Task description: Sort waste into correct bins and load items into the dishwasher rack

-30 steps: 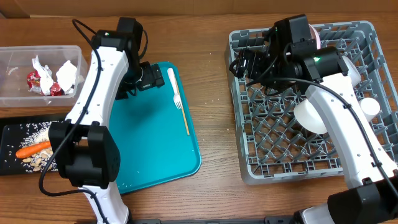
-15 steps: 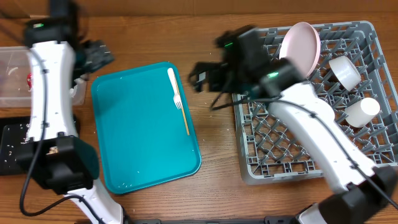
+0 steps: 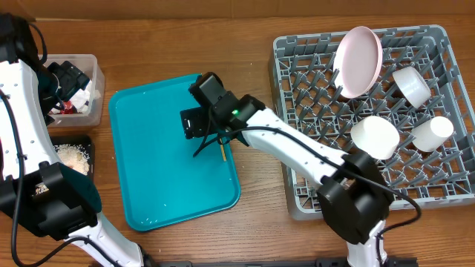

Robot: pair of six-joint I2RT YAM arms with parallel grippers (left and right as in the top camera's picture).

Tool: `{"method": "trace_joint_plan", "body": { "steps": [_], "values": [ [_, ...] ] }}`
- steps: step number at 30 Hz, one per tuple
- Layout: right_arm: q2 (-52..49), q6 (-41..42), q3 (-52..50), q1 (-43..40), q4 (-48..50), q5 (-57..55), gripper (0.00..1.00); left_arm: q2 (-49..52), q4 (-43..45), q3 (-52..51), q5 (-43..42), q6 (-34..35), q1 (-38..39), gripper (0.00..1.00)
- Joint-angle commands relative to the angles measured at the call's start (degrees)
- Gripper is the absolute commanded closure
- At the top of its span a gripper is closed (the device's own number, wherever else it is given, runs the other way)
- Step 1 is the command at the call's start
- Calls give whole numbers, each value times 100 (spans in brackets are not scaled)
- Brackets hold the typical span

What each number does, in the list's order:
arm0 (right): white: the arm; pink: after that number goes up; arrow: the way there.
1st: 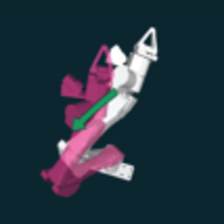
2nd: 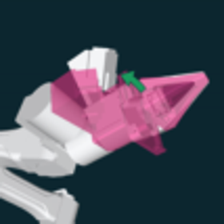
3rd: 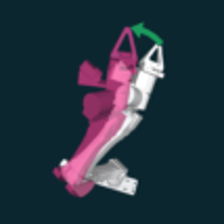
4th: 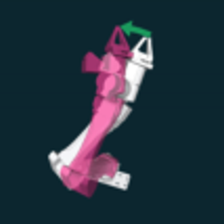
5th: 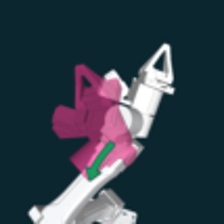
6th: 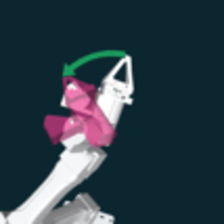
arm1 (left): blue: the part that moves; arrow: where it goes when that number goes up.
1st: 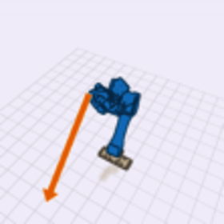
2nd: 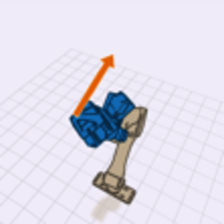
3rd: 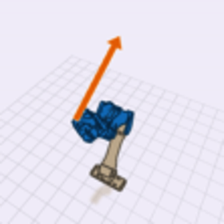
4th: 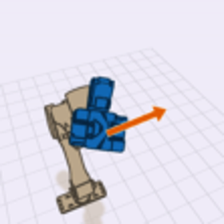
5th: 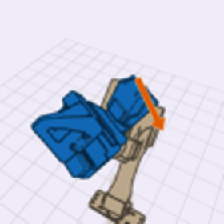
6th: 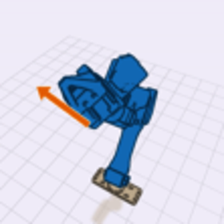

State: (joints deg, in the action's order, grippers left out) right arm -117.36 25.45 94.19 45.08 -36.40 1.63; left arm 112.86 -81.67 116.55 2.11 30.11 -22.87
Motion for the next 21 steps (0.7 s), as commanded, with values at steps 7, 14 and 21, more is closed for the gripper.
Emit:
{"method": "trace_joint_plan", "body": {
  "steps": [7, 14, 21],
  "values": [
    [-400, -295, -7, -15, 1016, -723, 13, -122, -17, 83, -63, 98, 0, 0],
    [-708, -293, -7, -37, 1429, -981, 18, -122, -17, 83, -63, 98, 0, 0],
    [-992, -267, -7, -83, 1565, -970, 19, -122, -15, 83, -63, 98, 0, 0]
  ]
}}
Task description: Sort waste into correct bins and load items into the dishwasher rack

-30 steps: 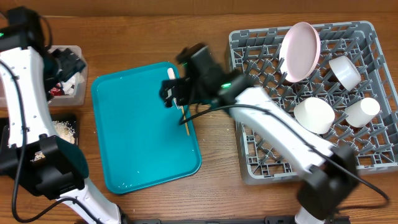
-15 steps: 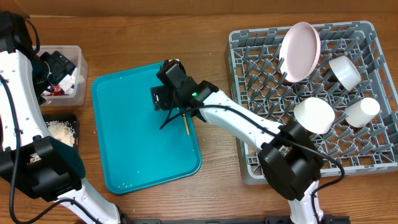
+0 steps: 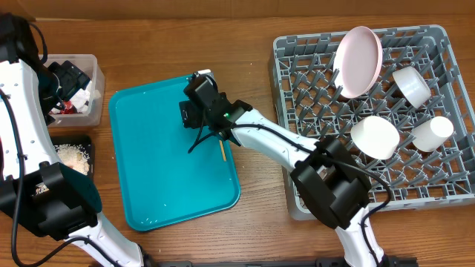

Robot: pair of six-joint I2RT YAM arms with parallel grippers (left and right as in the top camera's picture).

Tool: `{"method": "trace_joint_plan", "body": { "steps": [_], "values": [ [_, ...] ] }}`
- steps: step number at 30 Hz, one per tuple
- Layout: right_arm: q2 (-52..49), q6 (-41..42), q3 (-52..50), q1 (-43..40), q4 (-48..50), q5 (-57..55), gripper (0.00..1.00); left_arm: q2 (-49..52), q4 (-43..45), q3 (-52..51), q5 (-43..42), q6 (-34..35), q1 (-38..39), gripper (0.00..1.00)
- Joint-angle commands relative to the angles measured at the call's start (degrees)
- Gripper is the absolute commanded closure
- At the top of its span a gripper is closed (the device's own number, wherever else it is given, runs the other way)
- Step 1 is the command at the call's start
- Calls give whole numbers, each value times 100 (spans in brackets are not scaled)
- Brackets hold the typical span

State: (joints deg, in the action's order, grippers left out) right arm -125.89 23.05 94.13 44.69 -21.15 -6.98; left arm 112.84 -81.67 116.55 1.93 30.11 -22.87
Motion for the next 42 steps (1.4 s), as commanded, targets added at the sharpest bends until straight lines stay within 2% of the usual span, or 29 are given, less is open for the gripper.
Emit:
{"method": "trace_joint_plan", "body": {
  "steps": [1, 20, 28, 36, 42],
  "values": [
    [-203, -26, 0, -44, 31, -92, 19, -120, -17, 83, -46, 98, 0, 0],
    [-551, 103, 0, -39, -61, -83, 19, -120, -17, 83, -46, 98, 0, 0],
    [-592, 101, 0, -37, -66, 334, 20, -120, -17, 83, -46, 98, 0, 0],
    [-592, 219, 11, -39, -210, 496, 28, -120, -17, 83, -46, 98, 0, 0],
    [-592, 232, 11, -26, -321, 496, 51, -120, -15, 83, -46, 98, 2, 0]
  ]
}}
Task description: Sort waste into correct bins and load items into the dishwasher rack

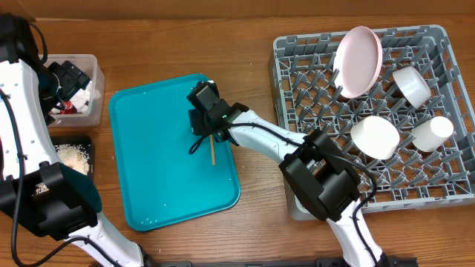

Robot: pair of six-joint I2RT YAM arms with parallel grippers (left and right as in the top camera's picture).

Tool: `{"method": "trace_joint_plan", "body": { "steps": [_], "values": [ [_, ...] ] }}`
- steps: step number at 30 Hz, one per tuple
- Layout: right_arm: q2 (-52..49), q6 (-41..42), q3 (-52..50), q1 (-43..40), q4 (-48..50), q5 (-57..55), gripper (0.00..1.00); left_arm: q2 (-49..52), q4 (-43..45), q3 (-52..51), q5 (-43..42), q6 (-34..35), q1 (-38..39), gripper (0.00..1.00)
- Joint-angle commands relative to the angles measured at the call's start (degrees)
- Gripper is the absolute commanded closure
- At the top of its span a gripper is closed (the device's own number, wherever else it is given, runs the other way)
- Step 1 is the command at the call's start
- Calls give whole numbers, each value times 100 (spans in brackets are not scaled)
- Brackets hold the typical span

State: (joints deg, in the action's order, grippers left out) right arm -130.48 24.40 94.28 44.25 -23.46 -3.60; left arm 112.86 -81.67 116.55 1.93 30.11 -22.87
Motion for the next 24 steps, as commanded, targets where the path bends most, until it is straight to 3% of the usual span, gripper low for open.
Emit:
{"method": "trace_joint_plan", "body": {
  "steps": [1, 15, 24],
  "values": [
    [-133, 96, -4, 24, -114, 157, 53, -122, -17, 83, -46, 98, 2, 0],
    [-125, 96, 396, 48, -828, 155, 71, -122, -17, 83, -46, 98, 2, 0],
    [-122, 118, 758, 48, -1637, 264, 69, -122, -15, 83, -46, 98, 2, 0]
  ]
}}
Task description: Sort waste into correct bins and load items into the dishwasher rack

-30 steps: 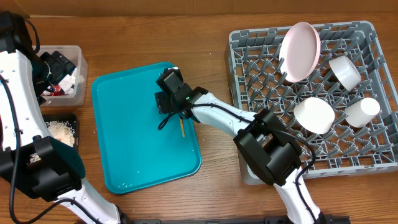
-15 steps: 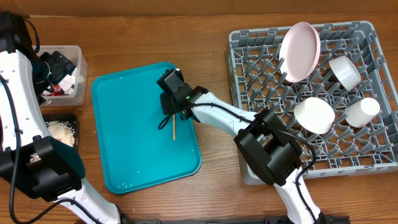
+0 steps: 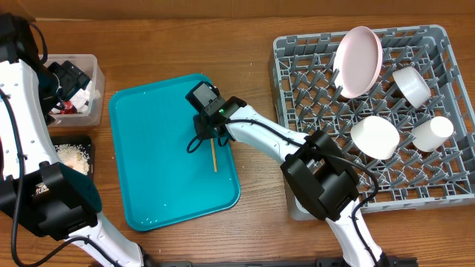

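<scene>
A teal tray (image 3: 159, 185) lies left of centre. My right gripper (image 3: 205, 124) points down over its upper right part; from above its jaws are hidden by the wrist. A thin wooden stick (image 3: 214, 157) lies on the tray, its top end under the gripper. A black curved piece (image 3: 194, 141) shows just left of the stick. My left gripper (image 3: 69, 77) hangs over the clear bin (image 3: 95, 89) at the far left, and its fingers cannot be made out. The grey dishwasher rack (image 3: 297, 178) stands on the right.
The rack holds a pink plate (image 3: 358, 59) on edge, plus white cups and bowls (image 3: 375, 137) on its right side. A black container with pale food scraps (image 3: 73, 157) sits below the clear bin, which holds red and white trash.
My right gripper shifted slightly up and left on the tray. The wooden stick now lies a little lower and tilted, its far end pointing down-right. The left arm has not moved.
My right gripper first stood over the tray's upper right with only a short bit of stick showing. It then turned and closed in on the spot. Later the stick showed at full length below the gripper, as now. The left arm stayed over the clear bin throughout.
</scene>
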Robot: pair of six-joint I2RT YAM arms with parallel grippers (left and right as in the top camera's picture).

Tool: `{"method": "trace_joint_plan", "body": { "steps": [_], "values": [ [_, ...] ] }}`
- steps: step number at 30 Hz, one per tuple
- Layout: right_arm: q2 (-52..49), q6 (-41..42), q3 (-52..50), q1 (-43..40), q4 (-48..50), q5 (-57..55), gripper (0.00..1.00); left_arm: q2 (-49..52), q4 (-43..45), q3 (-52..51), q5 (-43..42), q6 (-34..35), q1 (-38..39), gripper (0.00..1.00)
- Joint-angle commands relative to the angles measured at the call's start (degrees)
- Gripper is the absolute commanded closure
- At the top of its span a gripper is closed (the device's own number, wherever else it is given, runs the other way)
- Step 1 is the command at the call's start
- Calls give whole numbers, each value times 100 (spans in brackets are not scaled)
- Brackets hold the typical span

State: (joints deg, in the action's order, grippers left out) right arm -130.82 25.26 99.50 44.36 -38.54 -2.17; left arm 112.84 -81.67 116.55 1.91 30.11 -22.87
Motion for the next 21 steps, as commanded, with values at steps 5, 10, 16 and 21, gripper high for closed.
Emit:
{"method": "trace_joint_plan", "body": {
  "steps": [5, 10, 16, 21],
  "values": [
    [-87, 31, 258, 37, -575, 470, 68, -120, -15, 83, -44, 98, 2, 0],
    [-87, 33, 258, 37, -1058, 835, 66, -120, -15, 83, -44, 101, 2, 0],
    [-92, 203, 249, 55, -1403, 870, 69, -120, -17, 83, -44, 98, 2, 0],
    [-103, 323, 234, 136, -1427, 669, 70, -120, -15, 83, -46, 98, 2, 0]
  ]
}}
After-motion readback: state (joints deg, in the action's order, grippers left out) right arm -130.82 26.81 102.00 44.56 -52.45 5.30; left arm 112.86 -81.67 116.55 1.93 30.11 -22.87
